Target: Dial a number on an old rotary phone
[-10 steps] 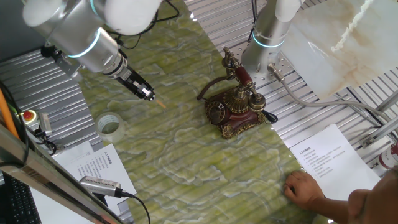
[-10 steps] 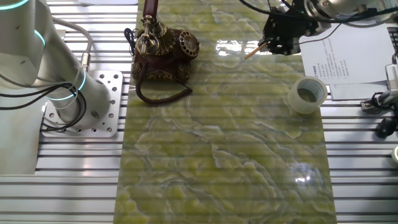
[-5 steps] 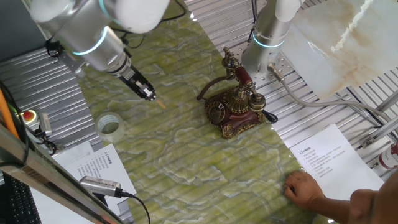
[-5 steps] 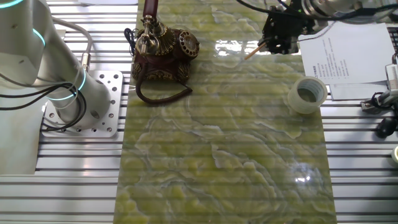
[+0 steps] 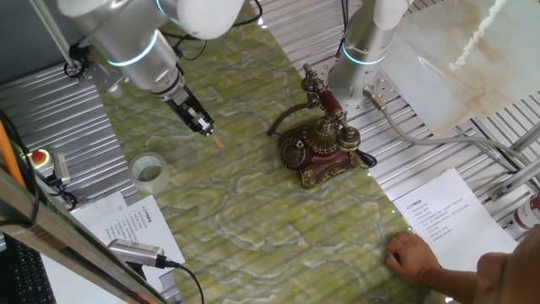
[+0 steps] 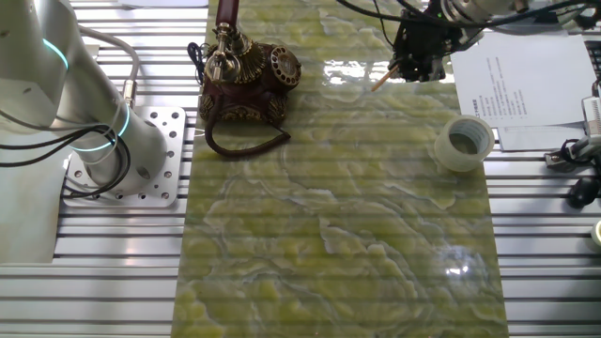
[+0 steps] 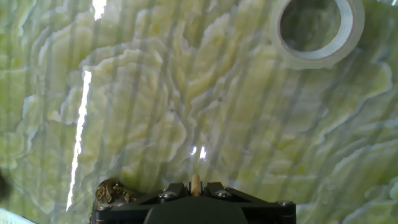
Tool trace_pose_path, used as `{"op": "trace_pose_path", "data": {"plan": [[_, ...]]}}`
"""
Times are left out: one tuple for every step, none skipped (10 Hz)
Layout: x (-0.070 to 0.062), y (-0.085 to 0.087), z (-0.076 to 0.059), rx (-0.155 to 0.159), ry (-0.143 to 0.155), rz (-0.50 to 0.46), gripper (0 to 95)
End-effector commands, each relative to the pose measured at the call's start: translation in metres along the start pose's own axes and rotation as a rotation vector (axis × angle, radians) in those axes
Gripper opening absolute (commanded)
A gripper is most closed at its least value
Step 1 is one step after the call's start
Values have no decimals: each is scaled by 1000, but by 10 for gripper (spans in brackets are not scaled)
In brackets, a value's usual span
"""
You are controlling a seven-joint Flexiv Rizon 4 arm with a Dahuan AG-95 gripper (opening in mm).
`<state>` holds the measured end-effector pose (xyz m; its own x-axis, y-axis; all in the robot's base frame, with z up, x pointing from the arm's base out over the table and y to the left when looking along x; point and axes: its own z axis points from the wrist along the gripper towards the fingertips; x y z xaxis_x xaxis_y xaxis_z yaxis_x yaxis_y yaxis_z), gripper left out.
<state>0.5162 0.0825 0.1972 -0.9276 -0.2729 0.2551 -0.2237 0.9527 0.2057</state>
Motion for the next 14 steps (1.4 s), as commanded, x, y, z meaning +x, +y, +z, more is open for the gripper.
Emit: {"op": "trace_pose_path", "data": {"plan": [[18, 21, 1, -6, 65, 8, 0], [24, 29, 5, -3, 73, 10, 0], [31, 34, 11, -1, 73, 12, 0], [39, 38, 19, -6, 71, 13, 0], [45, 43, 26, -4, 71, 21, 0], [49, 46, 28, -1, 73, 25, 0], [50, 47, 28, -1, 71, 29, 0], [46, 48, 26, -1, 78, 38, 0], [46, 48, 26, -3, 97, 36, 0], [46, 48, 26, -9, 114, 32, 0], [46, 48, 26, -16, 131, 30, 0], [46, 48, 26, -21, 141, 27, 0], [46, 48, 26, -37, 179, 29, 0], [46, 48, 26, -38, 197, 57, 0]]}}
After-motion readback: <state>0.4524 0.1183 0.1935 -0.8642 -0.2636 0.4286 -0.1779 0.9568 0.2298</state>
